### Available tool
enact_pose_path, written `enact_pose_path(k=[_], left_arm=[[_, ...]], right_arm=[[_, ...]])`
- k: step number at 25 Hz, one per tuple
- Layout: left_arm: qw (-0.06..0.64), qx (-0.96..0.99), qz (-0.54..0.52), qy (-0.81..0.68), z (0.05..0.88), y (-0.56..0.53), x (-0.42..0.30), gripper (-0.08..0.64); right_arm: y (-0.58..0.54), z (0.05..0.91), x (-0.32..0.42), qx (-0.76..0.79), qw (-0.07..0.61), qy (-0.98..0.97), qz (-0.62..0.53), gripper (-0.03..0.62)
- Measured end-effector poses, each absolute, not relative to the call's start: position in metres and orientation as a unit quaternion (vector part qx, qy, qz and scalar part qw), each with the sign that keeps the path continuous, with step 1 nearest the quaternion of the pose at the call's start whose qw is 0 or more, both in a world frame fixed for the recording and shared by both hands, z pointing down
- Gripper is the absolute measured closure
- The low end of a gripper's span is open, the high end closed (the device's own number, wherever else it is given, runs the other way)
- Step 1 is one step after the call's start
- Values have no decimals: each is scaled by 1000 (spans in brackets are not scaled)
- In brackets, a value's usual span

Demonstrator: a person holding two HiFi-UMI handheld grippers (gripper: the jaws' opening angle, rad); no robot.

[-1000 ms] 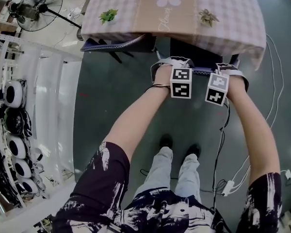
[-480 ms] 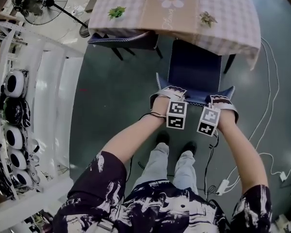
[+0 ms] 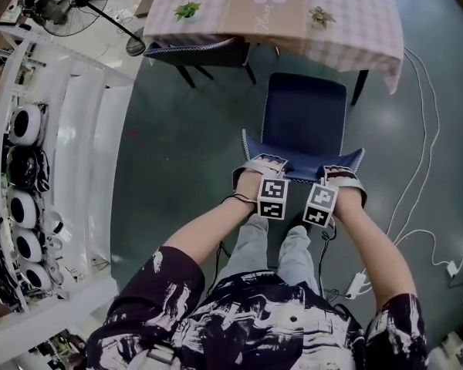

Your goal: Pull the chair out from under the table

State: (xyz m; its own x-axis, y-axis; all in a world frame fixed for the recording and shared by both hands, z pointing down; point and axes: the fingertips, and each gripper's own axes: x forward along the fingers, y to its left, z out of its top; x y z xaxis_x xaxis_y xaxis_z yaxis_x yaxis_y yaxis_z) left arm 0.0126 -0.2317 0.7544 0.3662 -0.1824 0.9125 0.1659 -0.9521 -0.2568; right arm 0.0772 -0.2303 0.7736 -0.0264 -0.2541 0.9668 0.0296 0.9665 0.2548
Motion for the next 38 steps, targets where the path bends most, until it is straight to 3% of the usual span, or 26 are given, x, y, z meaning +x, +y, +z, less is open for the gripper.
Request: enact_pose_path(k=[24,29,35,38], left_arm=[[106,-816,-568,7,763,-104,8,495],[108,-822,-559,5,763,-104,8,474],[61,-850,-524,-7,708,-96,-22,440],[-1,-885,-464,34,639,-117,-39,481]], right_arm=[[-103,784,73,42,696,-711,-93,537],[-106,783,72,55,689,-717,-86,490],[-97,704,86,72,614,-786,-11,401],[-122,629,97,140,526,-838,51,438]])
